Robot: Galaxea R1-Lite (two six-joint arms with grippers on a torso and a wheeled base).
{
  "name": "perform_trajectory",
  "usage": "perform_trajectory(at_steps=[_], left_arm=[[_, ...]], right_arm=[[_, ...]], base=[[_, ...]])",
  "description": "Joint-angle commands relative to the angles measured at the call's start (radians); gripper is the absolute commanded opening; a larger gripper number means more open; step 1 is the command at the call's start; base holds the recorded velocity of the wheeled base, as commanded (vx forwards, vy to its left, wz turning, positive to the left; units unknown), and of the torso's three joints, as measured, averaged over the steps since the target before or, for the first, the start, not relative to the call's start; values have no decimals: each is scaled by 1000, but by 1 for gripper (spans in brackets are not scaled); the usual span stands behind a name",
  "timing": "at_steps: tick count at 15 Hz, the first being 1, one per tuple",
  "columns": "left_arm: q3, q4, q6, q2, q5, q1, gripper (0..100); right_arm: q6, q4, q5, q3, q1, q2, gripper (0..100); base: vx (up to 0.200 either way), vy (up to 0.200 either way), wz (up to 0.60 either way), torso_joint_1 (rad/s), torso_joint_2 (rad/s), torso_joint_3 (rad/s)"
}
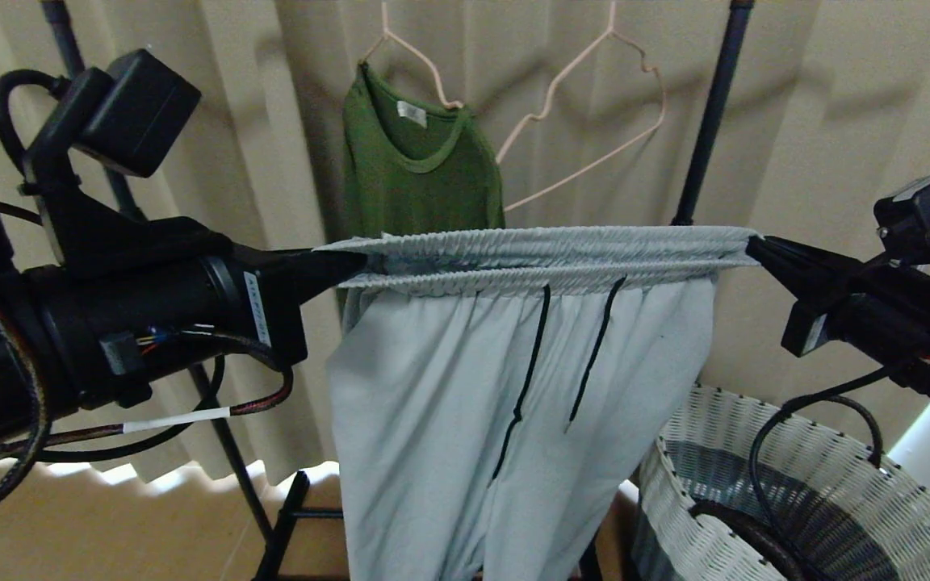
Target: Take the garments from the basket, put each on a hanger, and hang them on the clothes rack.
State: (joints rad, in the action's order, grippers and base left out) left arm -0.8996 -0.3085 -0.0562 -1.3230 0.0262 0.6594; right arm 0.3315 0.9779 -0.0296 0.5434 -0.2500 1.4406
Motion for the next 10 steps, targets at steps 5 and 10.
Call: perform_trajectory(at_steps=[5, 10], left_arm=[[39, -9, 53, 4, 1, -7, 0], [125, -133, 167, 7, 3, -46, 0]], right_arm=[[-5, 8, -20, 55, 1, 17, 0], [-8, 4, -24, 46, 0, 14, 0]], base=[[0, 0, 0, 0, 0, 0], [-40, 0, 0, 0, 0, 1]])
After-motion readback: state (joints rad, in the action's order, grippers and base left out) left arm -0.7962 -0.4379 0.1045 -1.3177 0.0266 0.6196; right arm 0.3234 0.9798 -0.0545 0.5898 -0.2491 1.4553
